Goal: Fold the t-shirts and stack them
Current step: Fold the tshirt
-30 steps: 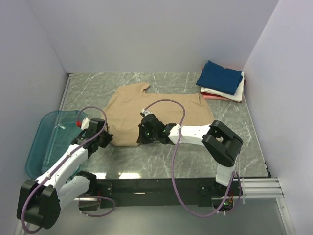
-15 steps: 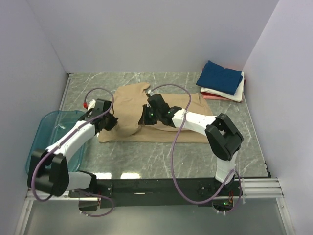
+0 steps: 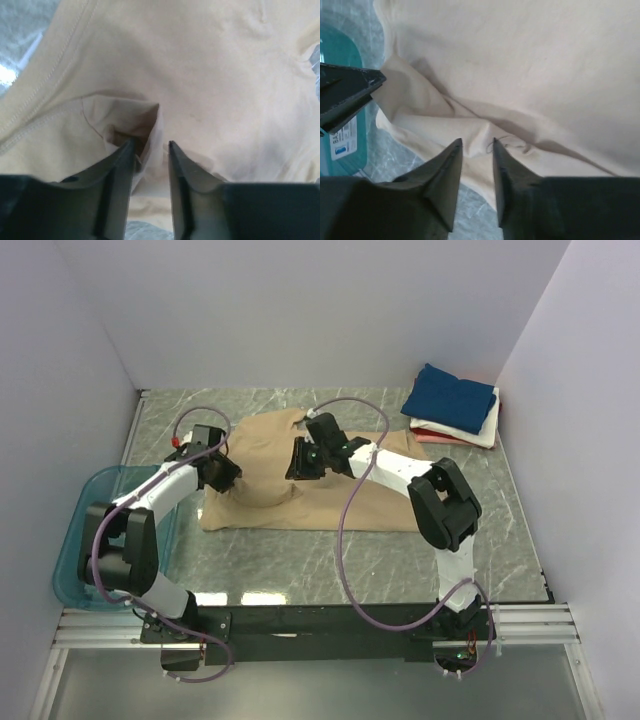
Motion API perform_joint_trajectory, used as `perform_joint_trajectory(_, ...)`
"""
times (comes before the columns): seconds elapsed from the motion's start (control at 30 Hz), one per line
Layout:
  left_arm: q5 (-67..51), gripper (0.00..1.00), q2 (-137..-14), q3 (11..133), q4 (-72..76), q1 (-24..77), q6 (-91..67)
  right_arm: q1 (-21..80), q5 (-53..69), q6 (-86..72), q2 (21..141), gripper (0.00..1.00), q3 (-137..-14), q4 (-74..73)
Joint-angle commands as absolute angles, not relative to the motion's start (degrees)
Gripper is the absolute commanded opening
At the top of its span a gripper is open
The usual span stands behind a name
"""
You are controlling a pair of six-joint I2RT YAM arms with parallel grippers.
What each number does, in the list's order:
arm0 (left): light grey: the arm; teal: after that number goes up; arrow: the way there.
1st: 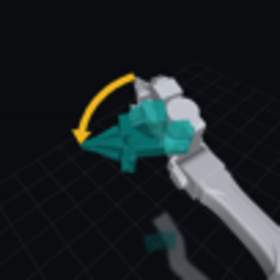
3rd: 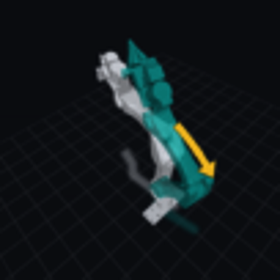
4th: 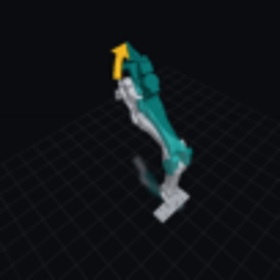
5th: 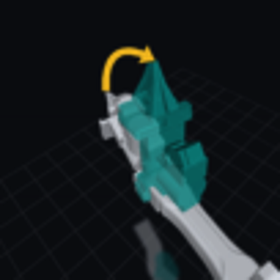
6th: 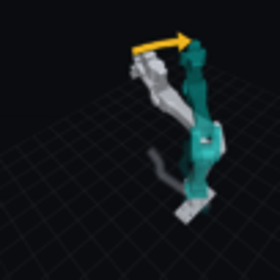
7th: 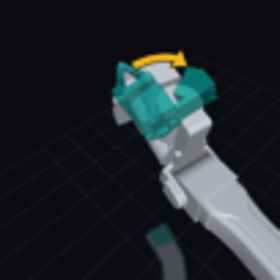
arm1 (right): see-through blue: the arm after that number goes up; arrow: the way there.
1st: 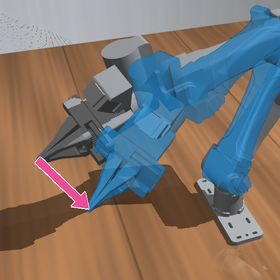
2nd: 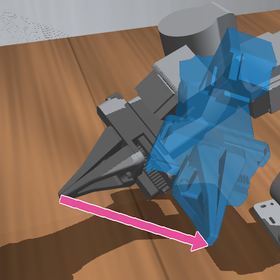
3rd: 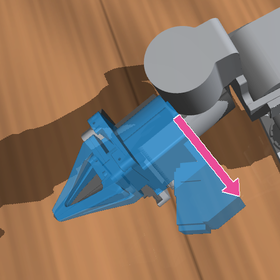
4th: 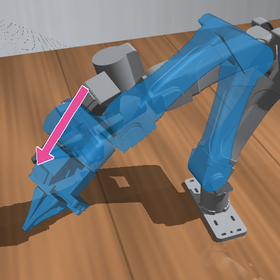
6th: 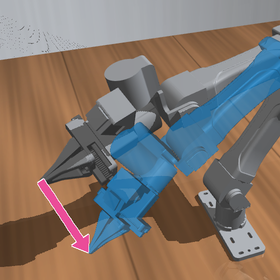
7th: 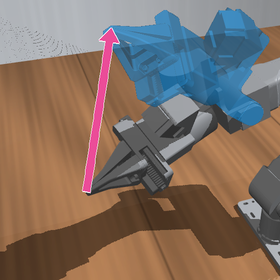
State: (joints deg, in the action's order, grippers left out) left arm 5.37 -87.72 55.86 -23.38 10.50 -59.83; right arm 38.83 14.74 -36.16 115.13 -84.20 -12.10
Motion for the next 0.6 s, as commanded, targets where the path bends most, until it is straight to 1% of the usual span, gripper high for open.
perform_joint_trajectory(0.0, 1.24, 0.42, -87.63, 57.22, -19.17, 8.35, -58.36, 37.44, 13.63, -33.66, 113.65, 0.39, -86.66, -14.15)
perform_joint_trajectory(0.03, 0.53, 0.45, -87.45, 57.04, -18.55, 8.09, -57.66, 37.44, 12.67, -33.49, 112.16, 0.44, -85.27, -13.72)
perform_joint_trajectory(0.07, -0.34, 0.48, -87.36, 57.04, -17.59, 7.56, -57.31, 37.44, 12.22, -33.14, 111.28, 0.44, -84.47, -13.54)
perform_joint_trajectory(0.13, -1.05, 0.51, -86.93, 57.13, -17.49, 7.3, -56.69, 37.62, 11.69, -33.22, 108.83, 0.45, -81.66, -12.58)
perform_joint_trajectory(0.27, -0.17, 0.51, -83.94, 55.03, -18.63, 7.29, -58.0, 40.42, 8.45, -31.99, 105.91, 0.44, -77.52, -11.16)
perform_joint_trajectory(0.33, 2.54, 0.51, -81.06, 52.75, -20.3, 7.29, -59.67, 42.61, 7.74, -31.56, 106.08, 0.44, -76.82, -10.81)
perform_joint_trajectory(0.5, 7.72, 0.43, -73.23, 47.03, -23.37, 7.29, -62.14, 46.93, 6.07, -30.41, 107.75, 0.43, -77.6, -10.63)
perform_joint_trajectory(0.57, 7.65, 0.37, -69.45, 44.22, -23.56, 7.56, -62.84, 48.33, 6.15, -30.32, 109.42, 0.42, -78.83, -11.07)
